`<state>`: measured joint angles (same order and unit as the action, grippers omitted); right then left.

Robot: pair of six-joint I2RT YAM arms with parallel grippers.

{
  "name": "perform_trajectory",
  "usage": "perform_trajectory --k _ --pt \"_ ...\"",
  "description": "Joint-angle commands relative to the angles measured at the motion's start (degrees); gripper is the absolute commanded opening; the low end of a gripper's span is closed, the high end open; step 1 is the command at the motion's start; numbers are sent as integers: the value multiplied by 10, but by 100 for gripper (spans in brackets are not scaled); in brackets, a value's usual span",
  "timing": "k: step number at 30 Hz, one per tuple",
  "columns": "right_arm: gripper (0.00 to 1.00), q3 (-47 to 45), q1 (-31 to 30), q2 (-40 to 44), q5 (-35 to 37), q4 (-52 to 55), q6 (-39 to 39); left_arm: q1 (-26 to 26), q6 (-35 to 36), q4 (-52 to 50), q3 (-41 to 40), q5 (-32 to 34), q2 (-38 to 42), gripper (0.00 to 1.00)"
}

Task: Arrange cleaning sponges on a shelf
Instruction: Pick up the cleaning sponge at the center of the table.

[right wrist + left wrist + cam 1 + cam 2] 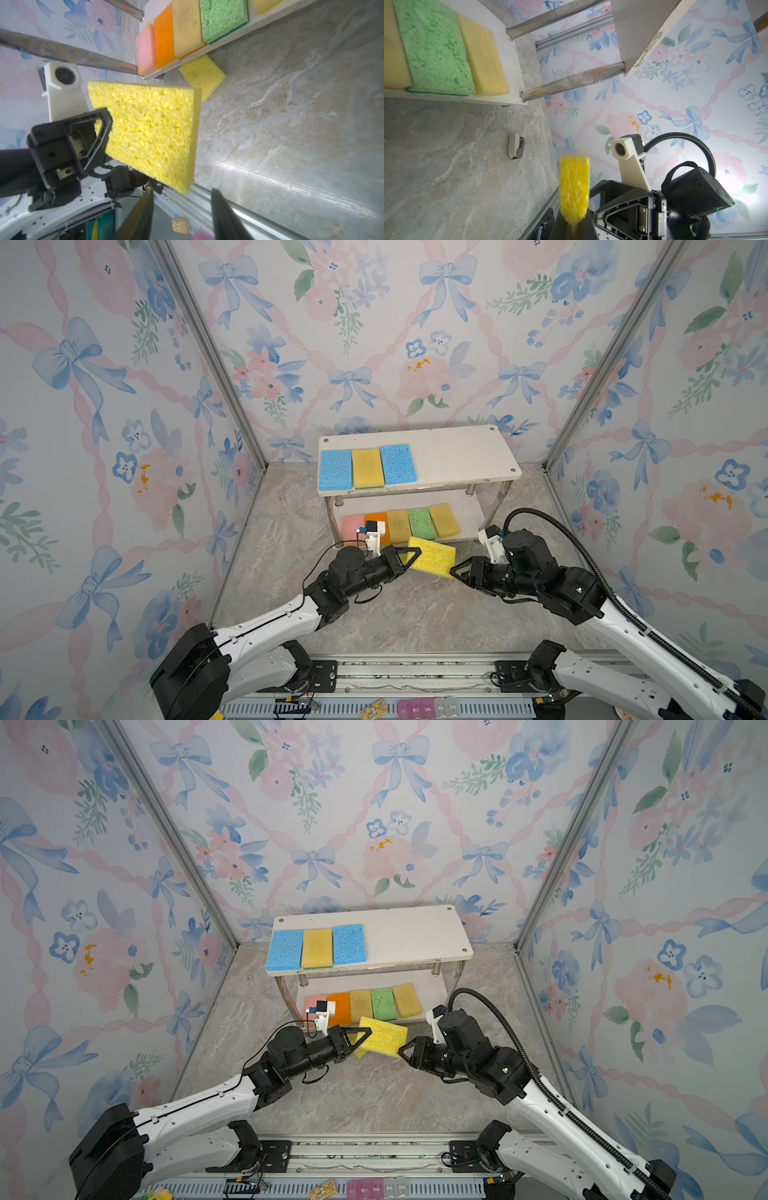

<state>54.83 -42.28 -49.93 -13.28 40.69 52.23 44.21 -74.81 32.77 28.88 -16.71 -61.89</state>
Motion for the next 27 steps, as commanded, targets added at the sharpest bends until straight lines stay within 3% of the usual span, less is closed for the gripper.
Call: perform_trajectory --k 1,6,11,27 --pt "63 63 21 -12 -25 96 -111 -41 1 4 3 -119 6 1" --pt "75 136 54 -51 -99 183 -264 -67 6 -2 18 -243 -21 2" --pt "76 172 56 -84 -144 205 -319 -67 26 -2 45 -328 -51 2" --pt "65 185 56 -119 -164 194 -328 -61 41 -2 82 -344 -64 2"
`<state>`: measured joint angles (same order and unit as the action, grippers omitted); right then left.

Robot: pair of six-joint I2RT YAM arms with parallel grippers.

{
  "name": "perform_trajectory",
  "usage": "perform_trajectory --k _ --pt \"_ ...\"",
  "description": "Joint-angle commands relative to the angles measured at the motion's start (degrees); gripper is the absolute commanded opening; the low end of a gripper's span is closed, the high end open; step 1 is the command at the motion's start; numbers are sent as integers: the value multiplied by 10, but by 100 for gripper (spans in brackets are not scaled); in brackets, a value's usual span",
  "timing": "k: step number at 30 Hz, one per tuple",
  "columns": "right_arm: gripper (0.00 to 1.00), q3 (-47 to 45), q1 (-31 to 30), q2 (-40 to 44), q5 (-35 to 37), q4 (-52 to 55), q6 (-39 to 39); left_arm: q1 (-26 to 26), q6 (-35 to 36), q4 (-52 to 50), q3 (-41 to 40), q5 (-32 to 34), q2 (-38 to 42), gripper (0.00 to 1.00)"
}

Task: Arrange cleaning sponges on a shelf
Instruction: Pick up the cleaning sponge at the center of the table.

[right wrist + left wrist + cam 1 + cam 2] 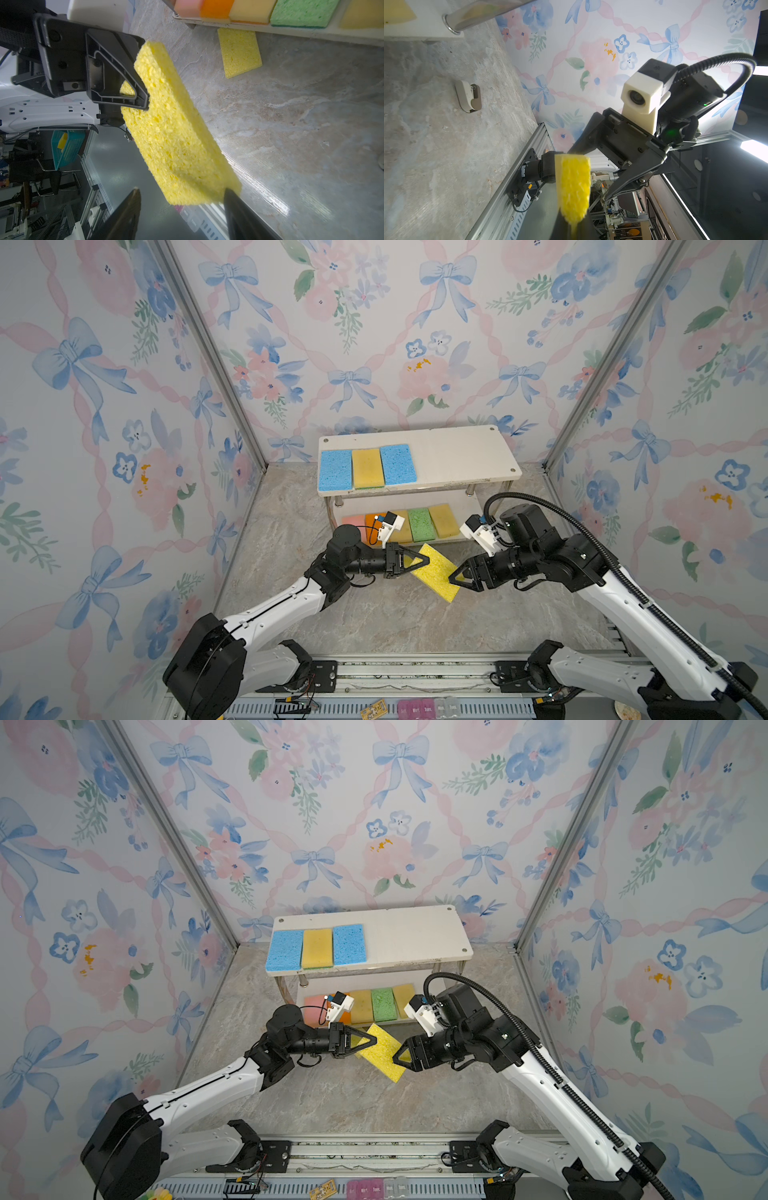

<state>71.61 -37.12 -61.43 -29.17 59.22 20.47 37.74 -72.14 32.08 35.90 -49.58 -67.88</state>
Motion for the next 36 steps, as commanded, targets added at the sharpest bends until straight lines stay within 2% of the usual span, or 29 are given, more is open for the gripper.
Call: perform_trajectory --k 1,5,9,15,28,36 --pt "65 18 5 -4 5 12 -14 4 14 5 13 -17 -5 2" --pt "68 36 7 -6 82 46 -29 5 14 5 14 -23 -6 1" --pt "68 49 8 -4 123 55 -33 7 15 5 15 -24 -9 1" --pt "65 25 2 -11 67 29 -19 7 17 5 17 -22 -12 1" --pt "56 -1 -6 -5 37 -7 -1 14 19 4 22 -19 -10 0" --pt "40 3 -7 -4 40 1 -5 14 19 4 23 -13 -13 0"
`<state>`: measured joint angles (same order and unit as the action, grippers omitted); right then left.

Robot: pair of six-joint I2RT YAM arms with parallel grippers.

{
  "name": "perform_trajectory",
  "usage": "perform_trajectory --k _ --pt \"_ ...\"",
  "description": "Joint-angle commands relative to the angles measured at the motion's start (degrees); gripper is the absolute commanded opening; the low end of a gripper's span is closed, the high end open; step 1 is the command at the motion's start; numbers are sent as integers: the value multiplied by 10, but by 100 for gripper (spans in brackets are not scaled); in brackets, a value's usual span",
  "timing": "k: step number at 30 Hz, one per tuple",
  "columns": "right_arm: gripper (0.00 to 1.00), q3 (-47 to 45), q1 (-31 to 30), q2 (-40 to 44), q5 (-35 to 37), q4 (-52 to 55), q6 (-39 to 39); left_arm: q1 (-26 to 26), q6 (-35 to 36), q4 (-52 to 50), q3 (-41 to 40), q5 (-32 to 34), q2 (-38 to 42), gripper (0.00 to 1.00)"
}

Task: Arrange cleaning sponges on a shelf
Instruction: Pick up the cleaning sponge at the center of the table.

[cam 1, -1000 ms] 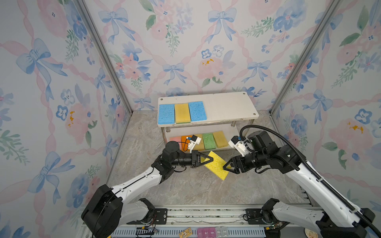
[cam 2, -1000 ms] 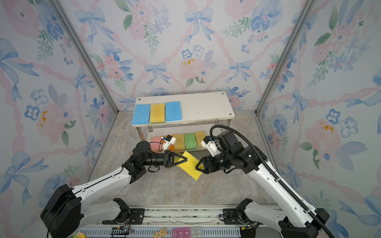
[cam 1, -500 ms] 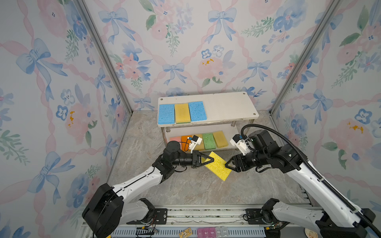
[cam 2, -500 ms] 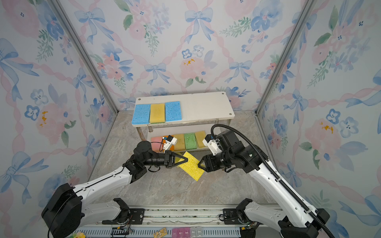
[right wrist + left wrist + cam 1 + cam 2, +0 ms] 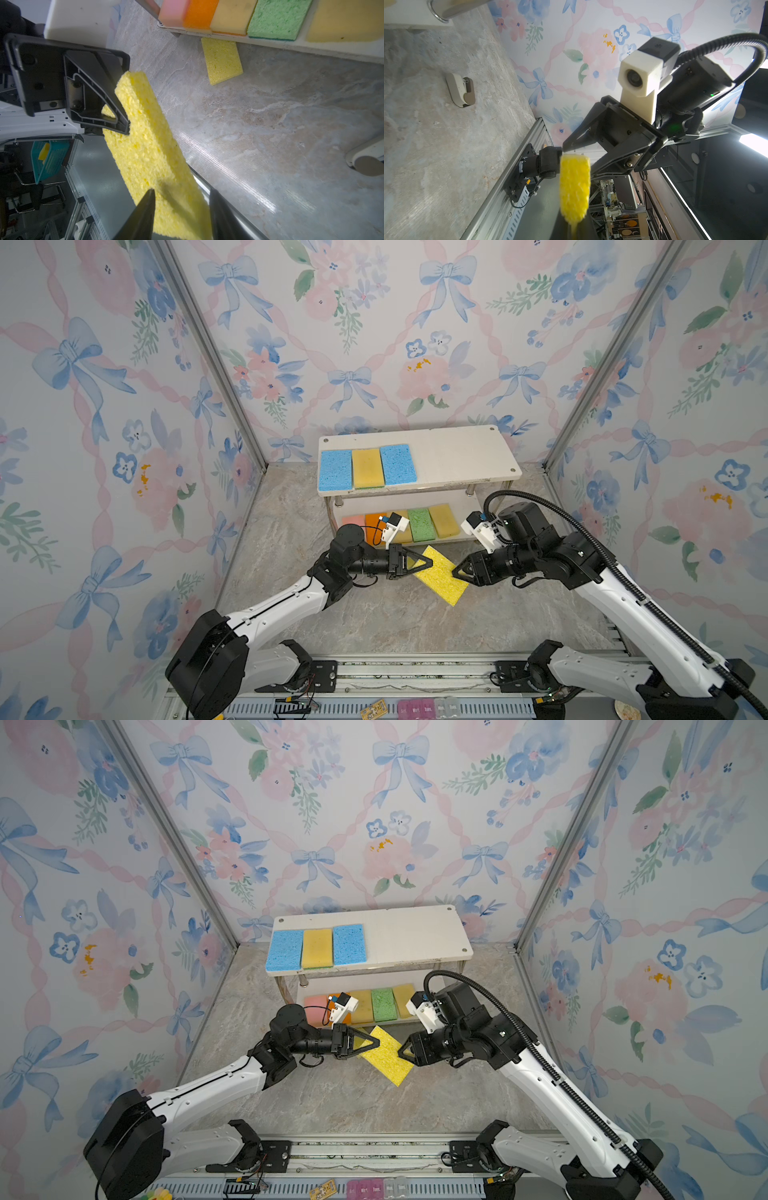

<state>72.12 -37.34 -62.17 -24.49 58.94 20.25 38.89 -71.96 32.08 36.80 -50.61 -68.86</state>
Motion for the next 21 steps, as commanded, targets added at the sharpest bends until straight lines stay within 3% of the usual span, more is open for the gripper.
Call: perform_trajectory --k 1,5,16,18,21 --pt "37 -1 -6 3 -6 6 -5 2 18 5 14 -2 -5 0" --pt "23 4 -5 1 -3 16 -12 2 18 5 19 -1 -9 0" --pt "0 20 -5 6 11 30 -14 3 18 5 19 3 -12 1" --pt "0 23 -5 8 15 33 -12 2 17 5 16 7 -9 9" --pt "0 28 -5 12 20 34 -10 -1 18 5 12 17 -1 29"
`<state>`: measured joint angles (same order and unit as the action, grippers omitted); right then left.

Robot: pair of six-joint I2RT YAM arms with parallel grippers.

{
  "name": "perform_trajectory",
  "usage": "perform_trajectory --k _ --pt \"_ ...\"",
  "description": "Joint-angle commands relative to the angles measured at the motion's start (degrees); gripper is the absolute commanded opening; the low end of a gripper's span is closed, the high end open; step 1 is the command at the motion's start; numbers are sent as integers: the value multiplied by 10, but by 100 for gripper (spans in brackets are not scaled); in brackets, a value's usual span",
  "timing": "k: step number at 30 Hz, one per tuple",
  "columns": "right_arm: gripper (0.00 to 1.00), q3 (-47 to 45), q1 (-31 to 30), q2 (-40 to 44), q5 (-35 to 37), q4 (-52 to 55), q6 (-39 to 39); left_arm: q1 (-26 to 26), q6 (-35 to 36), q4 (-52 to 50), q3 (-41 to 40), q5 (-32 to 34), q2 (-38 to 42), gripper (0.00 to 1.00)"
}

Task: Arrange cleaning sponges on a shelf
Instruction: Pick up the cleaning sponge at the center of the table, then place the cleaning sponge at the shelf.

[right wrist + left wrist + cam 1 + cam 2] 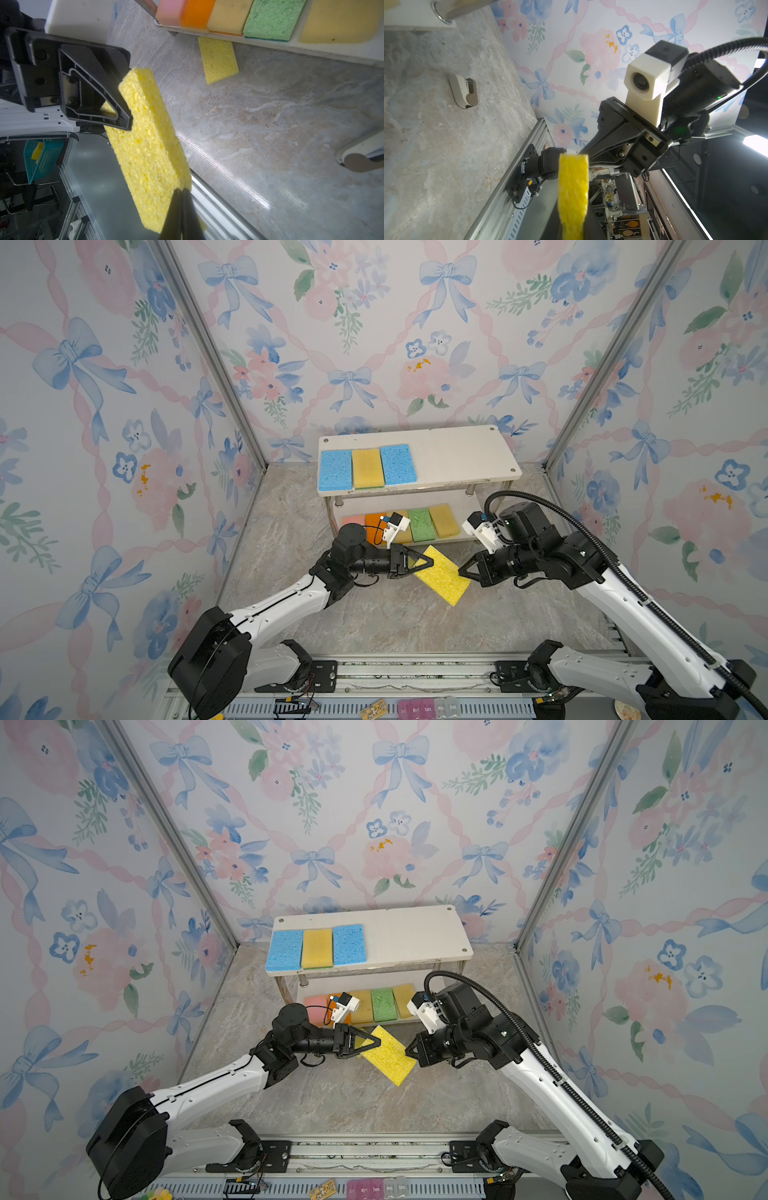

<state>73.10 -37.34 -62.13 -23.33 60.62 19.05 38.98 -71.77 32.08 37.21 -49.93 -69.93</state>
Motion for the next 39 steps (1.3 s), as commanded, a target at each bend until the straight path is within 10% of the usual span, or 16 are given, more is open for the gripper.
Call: perform_trajectory --k 1,4,11,24,39 --pt "0 21 -5 13 11 19 3 -3 16 4 7 14 13 35" --pt "0 35 -5 17 19 27 2 -12 16 5 3 25 27 59" --pt "0 79 -4 16 33 54 -3 -68 11 3 -25 56 89 77" --pt "0 239 44 -8 7 53 32 -116 12 -26 -104 131 194 81" --pt "0 439 157 -201 -37 -28 186 -144 114 -288 -83 268 292 81"
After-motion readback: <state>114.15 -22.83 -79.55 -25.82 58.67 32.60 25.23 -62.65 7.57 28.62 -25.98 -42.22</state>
